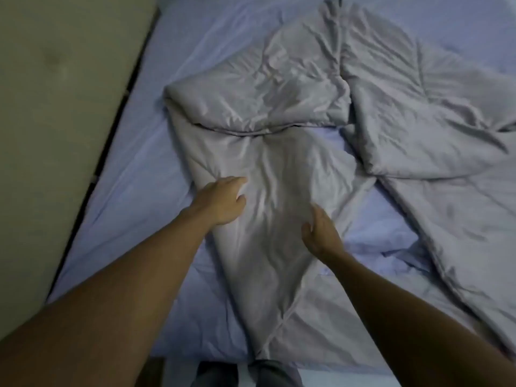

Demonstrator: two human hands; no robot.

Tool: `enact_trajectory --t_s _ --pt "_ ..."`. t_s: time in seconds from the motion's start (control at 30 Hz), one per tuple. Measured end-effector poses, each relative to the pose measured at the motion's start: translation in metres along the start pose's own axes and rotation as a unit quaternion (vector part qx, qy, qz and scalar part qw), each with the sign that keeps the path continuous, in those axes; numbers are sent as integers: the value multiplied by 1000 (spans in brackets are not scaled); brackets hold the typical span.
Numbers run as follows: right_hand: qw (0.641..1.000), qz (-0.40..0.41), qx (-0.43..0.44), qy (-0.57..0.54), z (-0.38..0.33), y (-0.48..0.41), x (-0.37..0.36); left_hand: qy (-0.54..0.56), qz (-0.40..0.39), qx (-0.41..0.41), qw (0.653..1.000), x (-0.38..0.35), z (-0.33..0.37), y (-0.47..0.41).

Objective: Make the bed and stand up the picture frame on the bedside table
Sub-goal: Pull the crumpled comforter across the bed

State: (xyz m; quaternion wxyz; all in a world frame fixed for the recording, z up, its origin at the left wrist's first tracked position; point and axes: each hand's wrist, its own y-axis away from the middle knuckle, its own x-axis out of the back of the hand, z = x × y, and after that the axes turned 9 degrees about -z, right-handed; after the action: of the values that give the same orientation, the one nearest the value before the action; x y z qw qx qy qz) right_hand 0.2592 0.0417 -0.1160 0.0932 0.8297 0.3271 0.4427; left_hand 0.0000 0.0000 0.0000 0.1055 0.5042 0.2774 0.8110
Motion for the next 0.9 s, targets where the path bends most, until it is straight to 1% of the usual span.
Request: enact_trajectory --t_s 0.07,0.17,0.23,0.3,0.37,0.43,0.5,0.57,0.6,0.7,0.73,0.77,0.87,0.9 --pt "997 63 -39 -16 24 -6 2 -14 -15 -41 999 -5 19 -40" --pt "988 129 -85 16 63 -11 -10 -28 -45 -89 995 -15 53 -100" --pt "985 150 -79 34 83 -16 -22 -42 -52 -126 990 -25 78 -138" --pt "983 172 -63 28 97 -19 -35 -58 -49 -168 983 -38 103 -174" --pt "983 174 -57 -3 104 -19 -45 -77 -41 -213 973 -54 126 -210" --pt "985 163 -50 -33 111 -20 -53 -117 -34 -241 963 -72 146 -246" --pt "985 160 -35 -49 123 -22 -59 -158 -47 -249 954 -88 162 -273" --pt "983 168 -24 -72 134 -26 -61 -162 -48 -240 956 -99 170 -292" --pt "981 173 -20 -83 139 -28 -61 -163 -36 -240 956 -103 173 -295" --pt "976 194 -1 -98 142 -30 -62 -197 52 -253 946 -107 178 -290" --pt "975 207 3 -84 139 -29 -64 -212 69 -253 941 -106 178 -285" --pt "974 219 2 -54 136 -27 -66 -222 69 -251 940 -103 177 -280" --pt "971 224 -45 75 116 -20 -74 -220 16 -235 947 -88 161 -261" --pt "968 223 -71 94 108 -17 -76 -223 6 -230 947 -81 152 -253"
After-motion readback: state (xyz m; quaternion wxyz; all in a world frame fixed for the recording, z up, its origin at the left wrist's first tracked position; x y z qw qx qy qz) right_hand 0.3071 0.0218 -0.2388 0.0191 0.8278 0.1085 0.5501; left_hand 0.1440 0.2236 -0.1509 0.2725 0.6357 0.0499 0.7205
